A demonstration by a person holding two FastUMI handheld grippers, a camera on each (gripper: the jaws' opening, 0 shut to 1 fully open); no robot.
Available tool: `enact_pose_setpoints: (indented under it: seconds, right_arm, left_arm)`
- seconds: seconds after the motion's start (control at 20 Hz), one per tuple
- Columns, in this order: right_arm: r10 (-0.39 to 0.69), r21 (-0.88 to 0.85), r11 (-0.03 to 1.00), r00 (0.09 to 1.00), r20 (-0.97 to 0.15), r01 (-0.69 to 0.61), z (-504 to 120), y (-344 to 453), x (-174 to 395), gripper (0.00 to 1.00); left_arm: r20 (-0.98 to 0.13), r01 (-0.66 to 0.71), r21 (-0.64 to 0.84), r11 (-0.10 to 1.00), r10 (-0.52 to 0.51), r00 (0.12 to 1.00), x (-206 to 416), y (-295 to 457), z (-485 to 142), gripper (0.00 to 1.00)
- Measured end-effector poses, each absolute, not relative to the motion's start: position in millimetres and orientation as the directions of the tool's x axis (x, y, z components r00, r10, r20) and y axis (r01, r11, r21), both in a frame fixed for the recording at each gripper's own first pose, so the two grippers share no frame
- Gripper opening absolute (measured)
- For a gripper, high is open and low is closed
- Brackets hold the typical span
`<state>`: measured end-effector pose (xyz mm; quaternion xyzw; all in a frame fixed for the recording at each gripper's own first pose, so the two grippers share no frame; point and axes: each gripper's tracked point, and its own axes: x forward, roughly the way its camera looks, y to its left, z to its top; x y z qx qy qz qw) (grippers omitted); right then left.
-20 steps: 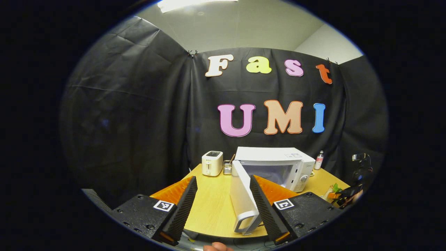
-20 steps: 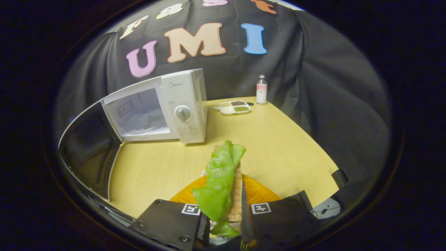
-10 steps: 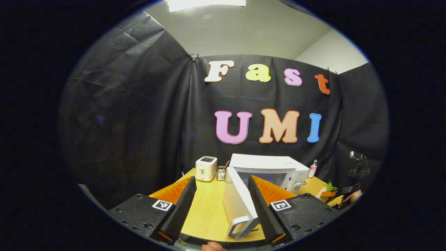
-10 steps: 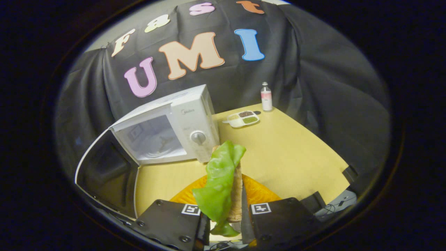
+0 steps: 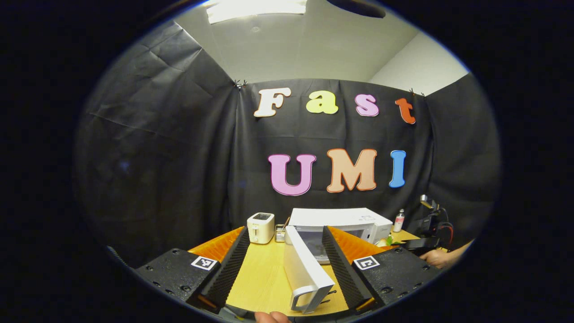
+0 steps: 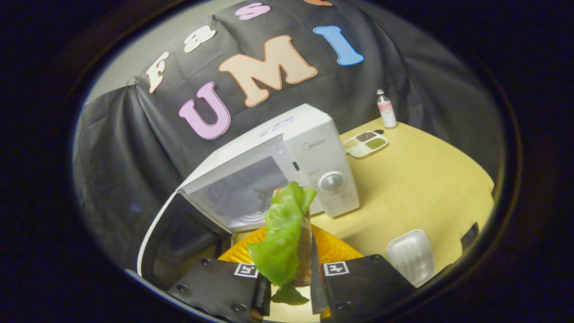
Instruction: Open the microwave oven with the left hand, put the food in, and close the microwave oven.
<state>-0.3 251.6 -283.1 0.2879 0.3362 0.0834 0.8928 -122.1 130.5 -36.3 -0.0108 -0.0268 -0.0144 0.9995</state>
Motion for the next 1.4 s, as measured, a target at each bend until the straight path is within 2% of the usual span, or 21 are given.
enact_pose_setpoints:
  seconds: [0.05,0.1,0.3,0.35,0.4,0.5,0.55,0.65,0.7,0.8,0.85,0.9,1.0,1.05,1.1,1.15,1.2,1.25,1.3,1.35,1.4]
  right_arm:
    - [0.356,0.578,0.815,0.762,-0.541,0.03,-282.5,266.0,6.6,0.37]
    - [0.367,0.59,0.807,0.764,-0.53,0.021,-283.0,279.9,11.8,0.44]
    - [0.369,0.671,0.737,0.781,-0.504,0.084,-291.5,323.4,36.4,0.44]
    - [0.361,0.688,0.718,0.787,-0.501,0.109,-293.2,334.3,41.6,0.44]
    - [0.353,0.706,0.695,0.792,-0.497,0.134,-295.9,345.0,47.0,0.44]
    - [0.346,0.74,0.65,0.799,-0.492,0.174,-300.3,365.7,60.1,0.31]
    - [0.336,0.748,0.636,0.806,-0.488,0.188,-302.6,374.4,67.8,0.39]
    - [0.318,0.769,0.6,0.816,-0.483,0.221,-308.5,389.4,83.0,0.35]
    - [0.318,0.781,0.579,0.817,-0.481,0.234,-311.3,398.9,89.0,0.39]
    - [0.304,0.798,0.554,0.834,-0.461,0.239,-314.6,410.9,100.9,0.39]
    - [0.29,0.802,0.545,0.844,-0.451,0.242,-318.6,414.0,108.3,0.39]
    - [0.278,0.807,0.535,0.851,-0.446,0.248,-321.8,416.4,113.9,0.31]
    - [0.255,0.82,0.508,0.863,-0.436,0.264,-329.2,422.1,125.3,0.31]
    - [0.246,0.824,0.497,0.867,-0.434,0.271,-333.2,424.3,130.5,0.39]
    - [0.238,0.829,0.489,0.873,-0.426,0.271,-335.4,426.3,136.1,0.39]
    - [0.227,0.833,0.483,0.88,-0.418,0.271,-336.5,426.3,142.6,0.31]
    - [0.217,0.837,0.474,0.884,-0.414,0.275,-338.5,426.4,148.2,0.31]
    - [0.207,0.84,0.463,0.886,-0.414,0.284,-341.9,425.3,154.6,0.31]
    - [0.196,0.839,0.454,0.884,-0.423,0.301,-345.9,424.9,158.4,0.39]
    - [0.18,0.837,0.449,0.886,-0.428,0.313,-349.7,423.6,162.8,0.38]
    - [0.168,0.834,0.45,0.887,-0.43,0.319,-351.1,422.3,166.4,0.31]
  left_arm:
    - [0.058,0.031,-0.01,0.999,-0.03,0.998,-119.6,131.7,-34.0,0.92]
    - [0.051,0.035,0.001,0.999,-0.035,0.998,-117.3,130.3,-38.7,0.94]
    - [0.011,0.041,0.032,0.999,-0.041,0.999,-117.2,130.6,-50.0,0.95]
    - [0.001,0.034,0.033,0.999,-0.034,0.999,-118.8,132.6,-51.5,0.92]
    - [-0.005,0.024,0.026,0.999,-0.024,1.0,-120.8,135.8,-53.7,0.95]
    - [-0.015,0.003,0.01,1.0,-0.003,1.0,-124.3,141.7,-55.6,0.94]
    - [-0.023,-0.005,0.009,1.0,0.006,1.0,-126.1,144.2,-58.5,0.94]
    - [-0.05,-0.021,0.009,1.0,0.021,0.999,-129.6,150.1,-67.8,0.92]
    - [-0.065,-0.029,0.005,1.0,0.029,0.997,-130.9,153.2,-72.7,0.95]
    - [-0.092,-0.038,-0.014,0.999,0.036,0.995,-133.2,156.1,-79.0,0.92]
    - [-0.101,-0.042,-0.016,0.999,0.04,0.994,-133.4,157.8,-79.7,0.92]
    - [-0.11,-0.049,-0.011,0.999,0.047,0.993,-134.0,160.5,-81.8,0.92]
    - [-0.122,-0.061,0.008,0.998,0.061,0.991,-133.5,166.0,-83.4,0.95]
    - [-0.128,-0.063,0.013,0.998,0.064,0.99,-133.9,166.7,-85.3,0.95]
    - [-0.14,-0.063,0.013,0.998,0.064,0.988,-135.0,166.6,-89.7,0.95]
    - [-0.163,-0.062,0.011,0.998,0.063,0.985,-137.7,165.6,-97.2,0.92]
    - [-0.183,-0.062,0.004,0.998,0.062,0.981,-140.0,165.3,-102.9,0.95]
    - [-0.195,-0.064,-0.008,0.998,0.061,0.979,-139.7,164.3,-104.6,0.92]
    - [-0.202,-0.067,-0.021,0.998,0.061,0.977,-140.0,164.4,-106.1,0.92]
    - [-0.21,-0.072,-0.03,0.997,0.064,0.976,-140.0,165.4,-108.5,0.92]
    - [-0.216,-0.082,-0.036,0.996,0.072,0.974,-140.5,167.9,-110.5,0.95]
